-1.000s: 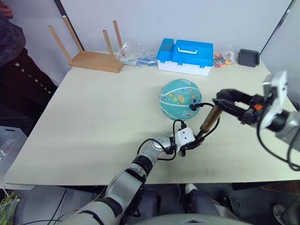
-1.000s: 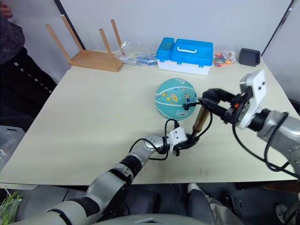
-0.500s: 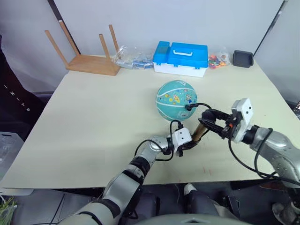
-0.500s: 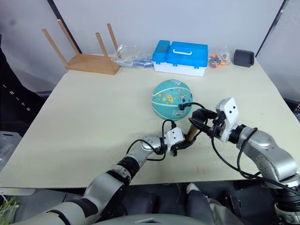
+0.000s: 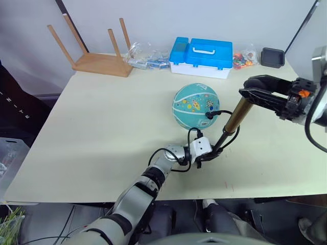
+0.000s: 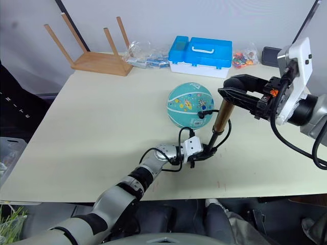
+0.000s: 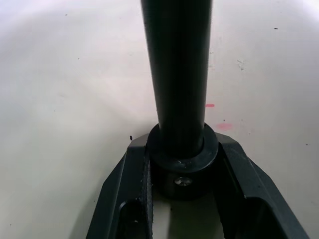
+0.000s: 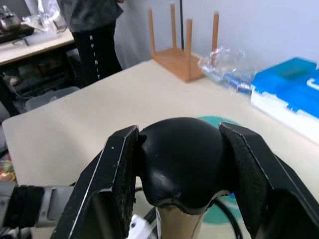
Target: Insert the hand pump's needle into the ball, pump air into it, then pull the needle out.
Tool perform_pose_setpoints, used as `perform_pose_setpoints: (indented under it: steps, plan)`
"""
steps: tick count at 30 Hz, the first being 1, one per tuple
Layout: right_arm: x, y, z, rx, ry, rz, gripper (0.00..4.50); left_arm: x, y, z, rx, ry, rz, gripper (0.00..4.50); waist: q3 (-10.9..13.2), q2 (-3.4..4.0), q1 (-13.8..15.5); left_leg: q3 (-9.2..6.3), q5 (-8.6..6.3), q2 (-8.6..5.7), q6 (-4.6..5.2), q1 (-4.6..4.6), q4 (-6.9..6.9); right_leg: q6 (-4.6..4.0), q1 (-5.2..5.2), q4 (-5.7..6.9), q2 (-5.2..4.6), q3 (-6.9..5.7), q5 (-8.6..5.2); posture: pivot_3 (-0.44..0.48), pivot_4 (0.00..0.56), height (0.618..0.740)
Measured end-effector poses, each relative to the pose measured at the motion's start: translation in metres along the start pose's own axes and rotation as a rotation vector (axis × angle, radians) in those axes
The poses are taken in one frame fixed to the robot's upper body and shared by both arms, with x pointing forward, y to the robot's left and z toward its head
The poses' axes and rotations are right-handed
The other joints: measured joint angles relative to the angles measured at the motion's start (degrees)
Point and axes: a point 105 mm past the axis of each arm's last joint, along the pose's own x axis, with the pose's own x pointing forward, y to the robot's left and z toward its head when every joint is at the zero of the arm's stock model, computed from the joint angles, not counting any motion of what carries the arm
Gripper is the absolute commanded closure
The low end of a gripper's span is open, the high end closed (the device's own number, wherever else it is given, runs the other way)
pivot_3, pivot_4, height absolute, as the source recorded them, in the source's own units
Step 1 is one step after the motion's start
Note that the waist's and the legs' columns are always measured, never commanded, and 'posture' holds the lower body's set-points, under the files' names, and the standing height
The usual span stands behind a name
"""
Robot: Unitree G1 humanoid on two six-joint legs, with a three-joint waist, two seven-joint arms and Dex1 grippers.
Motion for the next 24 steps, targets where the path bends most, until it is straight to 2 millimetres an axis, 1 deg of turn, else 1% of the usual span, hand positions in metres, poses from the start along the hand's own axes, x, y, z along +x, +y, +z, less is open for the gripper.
perform_pose_setpoints:
  steps: [2,5,9,11,12,13,16,17,20,21,24]
  plan:
    - [0.001,0.002,-0.005,-0.023,0.001,-0.009,2.45,0.0,-0.001,-0.001,-0.001,0.002,-0.001,3.41,-0.07,-0.12,0.03,-0.02,0.0,0.02,0.0,0.03,0.0,0.0,0.02,0.0,0.03,-0.02,0.0,0.0,0.15,0.74]
    - [0.008,0.001,-0.024,0.001,-0.019,-0.013,2.45,-0.001,0.0,-0.003,-0.005,0.006,0.006,3.41,-0.18,-0.26,-0.13,0.08,0.0,0.02,0.0,0.18,-0.01,0.01,0.07,0.03,0.08,0.07,0.0,0.0,0.15,0.74]
    - [0.019,-0.001,-0.066,0.024,0.005,-0.032,2.45,-0.005,-0.001,-0.009,-0.019,0.017,0.017,3.41,-0.59,-0.56,-0.67,0.07,0.0,0.07,0.0,0.58,-0.13,0.01,0.35,0.04,0.21,0.05,-0.03,0.0,0.15,0.74]
    - [0.025,0.002,-0.085,0.011,0.03,-0.029,2.45,-0.006,-0.002,-0.011,-0.025,0.021,0.023,3.41,-0.79,-0.56,-1.0,0.09,-0.01,0.09,-0.01,0.75,-0.15,0.03,0.49,0.03,0.41,0.07,-0.05,0.0,0.15,0.74]
    - [0.028,0.003,-0.096,0.01,0.038,-0.026,2.45,-0.007,-0.001,-0.012,-0.027,0.024,0.027,3.41,-0.81,-0.58,-1.11,0.09,-0.01,0.11,-0.01,0.86,-0.15,0.18,0.61,0.03,0.47,0.09,-0.13,0.0,0.15,0.74]
    - [0.03,0.004,-0.102,0.015,0.041,-0.024,2.45,-0.007,-0.001,-0.013,-0.029,0.025,0.029,3.41,-0.81,-0.58,-1.12,0.09,-0.01,0.13,-0.02,0.94,-0.15,0.21,0.7,0.02,0.48,0.09,-0.15,0.0,0.15,0.74]
    - [0.042,0.006,-0.136,0.042,0.051,-0.029,2.45,-0.011,-0.003,-0.018,-0.044,0.036,0.037,3.41,-1.01,-0.77,-1.22,0.12,-0.03,0.3,-0.04,1.58,-0.4,0.13,1.17,-0.03,0.56,0.12,-0.28,0.0,0.15,0.74]
    - [0.045,0.006,-0.15,0.047,0.06,-0.03,2.45,-0.012,-0.003,-0.019,-0.045,0.038,0.04,3.41,-1.08,-0.8,-1.25,0.13,-0.02,0.34,-0.04,1.63,-0.48,0.11,1.17,-0.03,0.6,0.13,-0.3,0.0,0.15,0.74]
    - [0.047,0.004,-0.152,0.04,0.029,-0.03,2.45,-0.013,-0.003,-0.02,-0.052,0.041,0.045,3.41,-1.22,-0.71,-1.28,0.1,-0.02,0.44,-0.05,1.67,-0.49,0.05,1.17,-0.01,0.72,0.12,-0.31,0.0,0.15,0.74]
    - [0.047,0.003,-0.152,0.038,0.025,-0.025,2.45,-0.013,-0.003,-0.021,-0.052,0.042,0.046,3.41,-1.22,-0.71,-1.27,0.09,-0.02,0.5,-0.05,1.67,-0.49,0.03,1.17,-0.01,0.89,0.12,-0.3,0.0,0.15,0.74]
    - [0.044,0.0,-0.15,0.034,0.022,-0.025,2.45,-0.013,-0.002,-0.02,-0.05,0.041,0.047,3.41,-1.19,-0.64,-1.2,0.08,-0.01,0.57,-0.07,1.63,-0.48,-0.02,1.15,-0.01,0.96,0.14,-0.27,0.0,0.15,0.74]
